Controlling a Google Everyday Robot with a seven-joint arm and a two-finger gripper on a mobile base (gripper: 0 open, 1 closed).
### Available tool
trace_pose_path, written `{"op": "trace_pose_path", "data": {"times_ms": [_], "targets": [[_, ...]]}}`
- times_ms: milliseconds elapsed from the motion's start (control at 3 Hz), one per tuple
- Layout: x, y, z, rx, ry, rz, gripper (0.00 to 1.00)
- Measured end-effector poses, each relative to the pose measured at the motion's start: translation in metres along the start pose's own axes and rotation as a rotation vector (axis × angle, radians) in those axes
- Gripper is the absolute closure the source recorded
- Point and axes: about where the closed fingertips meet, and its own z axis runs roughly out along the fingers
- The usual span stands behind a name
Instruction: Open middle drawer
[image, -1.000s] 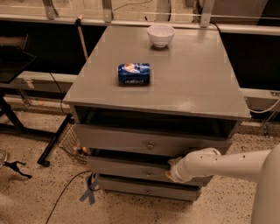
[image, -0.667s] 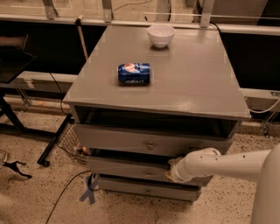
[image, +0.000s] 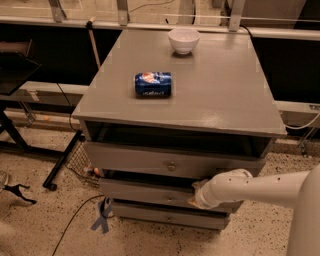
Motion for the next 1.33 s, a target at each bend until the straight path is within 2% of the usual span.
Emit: {"op": "trace_pose_path", "data": {"times_ms": [333,667,1333], "targets": [[0.0000,0.0000,0.0000,0.000,0.000,0.000,0.07],[-0.0005,0.0007,0.0009,-0.001,-0.002,-0.002,0.00],[0.0040,-0.0051,0.0076,0.021,0.007,-0.002,0.00]]}}
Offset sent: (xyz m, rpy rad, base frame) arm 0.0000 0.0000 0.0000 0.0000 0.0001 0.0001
